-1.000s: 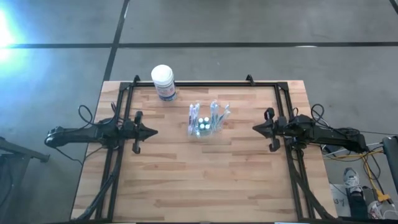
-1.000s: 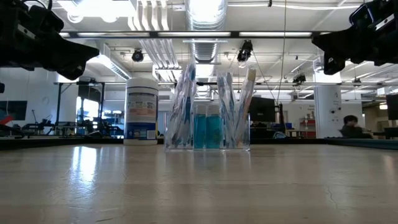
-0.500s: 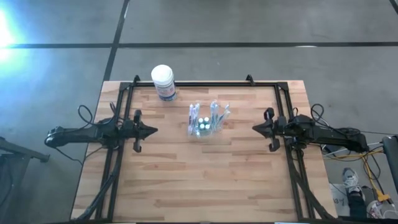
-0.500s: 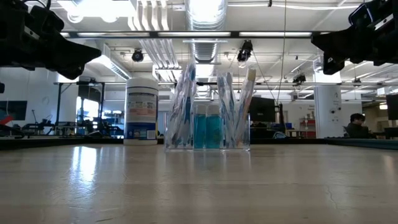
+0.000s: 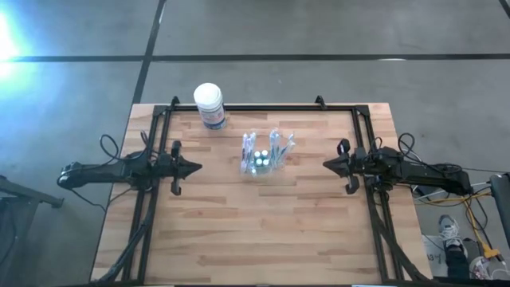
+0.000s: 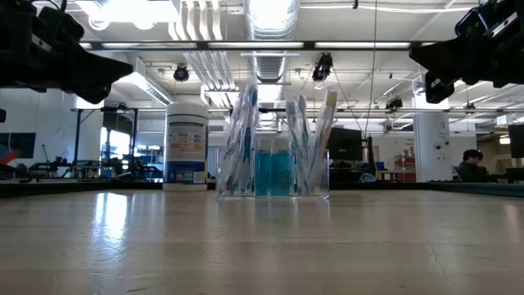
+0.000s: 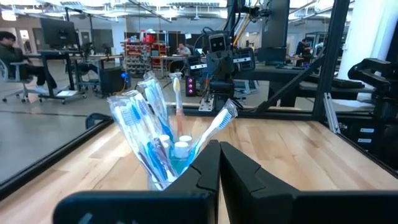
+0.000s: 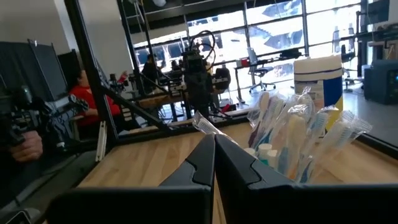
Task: Pick & Place toothbrushing station
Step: Return to home position
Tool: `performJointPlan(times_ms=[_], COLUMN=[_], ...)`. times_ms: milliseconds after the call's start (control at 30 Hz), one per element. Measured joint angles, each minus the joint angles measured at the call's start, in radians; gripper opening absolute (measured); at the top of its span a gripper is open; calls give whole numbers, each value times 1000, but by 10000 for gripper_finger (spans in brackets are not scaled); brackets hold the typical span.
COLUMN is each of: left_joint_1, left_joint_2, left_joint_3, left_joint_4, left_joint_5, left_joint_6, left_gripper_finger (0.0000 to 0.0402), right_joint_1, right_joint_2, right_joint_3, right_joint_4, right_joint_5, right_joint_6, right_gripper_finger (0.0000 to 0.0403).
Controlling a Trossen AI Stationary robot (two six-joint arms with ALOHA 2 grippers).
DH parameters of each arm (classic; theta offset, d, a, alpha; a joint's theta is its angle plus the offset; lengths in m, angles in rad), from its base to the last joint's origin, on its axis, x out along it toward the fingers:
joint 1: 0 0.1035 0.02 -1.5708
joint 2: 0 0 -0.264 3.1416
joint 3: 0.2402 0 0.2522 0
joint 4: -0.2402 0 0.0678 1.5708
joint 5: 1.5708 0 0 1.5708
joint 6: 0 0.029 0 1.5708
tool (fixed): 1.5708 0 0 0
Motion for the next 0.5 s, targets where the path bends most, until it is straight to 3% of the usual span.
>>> performJointPlan(times_ms=[500], left_joint_1=[0], left_joint_2=[0], left_joint_3=[0], left_joint_4=[1], left_joint_5=[2], left_joint_6=[17], left_gripper_finger=[12], right_joint_1=[0], right_joint_2=[0], right_joint_3=[0], right_joint_4=[-20], right_joint_5=[0], right_joint_6=[-12], right_gripper_finger=[9])
